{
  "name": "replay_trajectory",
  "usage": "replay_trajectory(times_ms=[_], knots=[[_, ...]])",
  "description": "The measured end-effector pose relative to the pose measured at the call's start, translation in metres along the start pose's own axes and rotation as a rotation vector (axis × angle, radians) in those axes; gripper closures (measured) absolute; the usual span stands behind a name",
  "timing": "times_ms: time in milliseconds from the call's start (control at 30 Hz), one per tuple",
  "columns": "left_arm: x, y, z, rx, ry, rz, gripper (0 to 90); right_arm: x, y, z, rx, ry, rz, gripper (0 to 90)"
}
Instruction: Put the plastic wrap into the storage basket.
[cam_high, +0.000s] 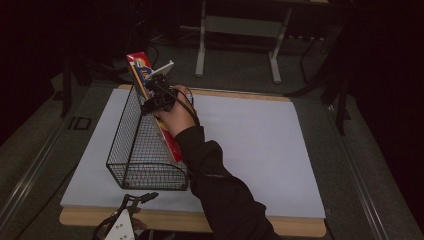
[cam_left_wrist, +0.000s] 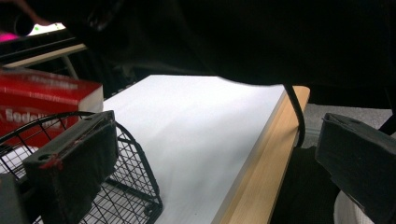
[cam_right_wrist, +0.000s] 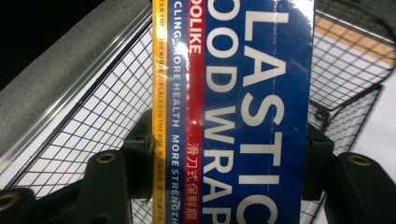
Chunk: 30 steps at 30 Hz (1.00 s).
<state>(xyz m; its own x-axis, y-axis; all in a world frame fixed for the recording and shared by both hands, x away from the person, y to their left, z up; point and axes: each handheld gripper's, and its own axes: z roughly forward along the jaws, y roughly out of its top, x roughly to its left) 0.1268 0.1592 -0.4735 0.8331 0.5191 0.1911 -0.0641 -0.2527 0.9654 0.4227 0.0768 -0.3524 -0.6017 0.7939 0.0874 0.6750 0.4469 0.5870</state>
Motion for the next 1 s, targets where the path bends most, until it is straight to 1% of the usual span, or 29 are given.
replay_trajectory(times_ms=[33, 67, 100, 167, 267, 300, 333, 367, 400, 433, 533, 600, 667, 800, 867, 900, 933, 1000], knots=[[0.0, 0.0, -0.001, -0.001, 0.001, 0.004, 0.0, 0.002, -0.002, 0.005, 0.004, -0.001, -0.006, 39.3], [0.0, 0.0, -0.001, -0.001, 0.001, 0.004, 0.0, 0.002, -0.002, 0.005, 0.004, -0.001, -0.006, 39.3], [-0.001, 0.0, -0.001, 0.003, 0.001, 0.004, 0.0, 0.004, -0.004, 0.012, 0.006, 0.011, -0.018, 39.3], [-0.001, 0.0, -0.001, 0.002, 0.001, 0.005, 0.0, 0.007, -0.007, 0.018, -0.001, 0.011, -0.015, 39.3], [0.0, 0.0, -0.001, 0.003, 0.0, 0.003, 0.0, 0.01, -0.012, 0.028, 0.019, 0.015, -0.021, 39.3], [0.0, 0.0, -0.001, 0.003, 0.0, 0.003, 0.0, 0.01, -0.012, 0.028, 0.019, 0.015, -0.021, 39.3], [0.0, 0.0, -0.001, 0.004, -0.001, 0.003, 0.0, 0.011, -0.015, 0.035, 0.037, 0.016, -0.024, 39.3], [0.0, 0.0, -0.001, 0.004, -0.001, 0.003, 0.0, 0.011, -0.015, 0.035, 0.037, 0.016, -0.024, 39.3], [0.0, 0.0, -0.001, 0.004, -0.002, 0.001, 0.0, 0.01, -0.018, 0.04, 0.044, 0.008, -0.024, 39.2], [0.0, 0.0, -0.001, 0.002, -0.003, 0.001, 0.0, 0.01, -0.02, 0.042, 0.05, 0.005, -0.014, 39.2], [0.0, 0.0, -0.001, 0.004, -0.005, 0.0, 0.0, 0.009, -0.023, 0.048, 0.055, 0.007, -0.005, 39.2], [0.0, 0.0, -0.001, 0.003, -0.004, 0.0, 0.0, 0.01, -0.025, 0.051, 0.056, -0.001, -0.013, 39.1], [0.0, 0.0, -0.001, 0.004, -0.005, -0.001, 0.0, 0.01, -0.027, 0.053, 0.054, 0.0, -0.007, 39.1], [0.0, 0.0, -0.001, 0.004, -0.005, 0.0, 0.0, 0.011, -0.03, 0.057, 0.076, -0.035, -0.021, 39.1], [0.0, 0.0, -0.001, 0.005, -0.005, 0.001, 0.0, 0.009, -0.032, 0.059, 0.089, -0.021, -0.002, 39.1], [0.0, 0.0, -0.001, 0.005, -0.005, 0.0, 0.0, 0.009, -0.032, 0.059, 0.089, -0.021, -0.002, 39.1], [0.0, 0.0, 0.0, 0.005, -0.005, 0.0, 0.0, 0.008, -0.035, 0.062, 0.097, -0.031, -0.005, 39.0], [-0.001, 0.0, 0.0, 0.006, -0.006, 0.001, 0.0, 0.006, -0.037, 0.065, 0.107, -0.022, 0.01, 39.0]])
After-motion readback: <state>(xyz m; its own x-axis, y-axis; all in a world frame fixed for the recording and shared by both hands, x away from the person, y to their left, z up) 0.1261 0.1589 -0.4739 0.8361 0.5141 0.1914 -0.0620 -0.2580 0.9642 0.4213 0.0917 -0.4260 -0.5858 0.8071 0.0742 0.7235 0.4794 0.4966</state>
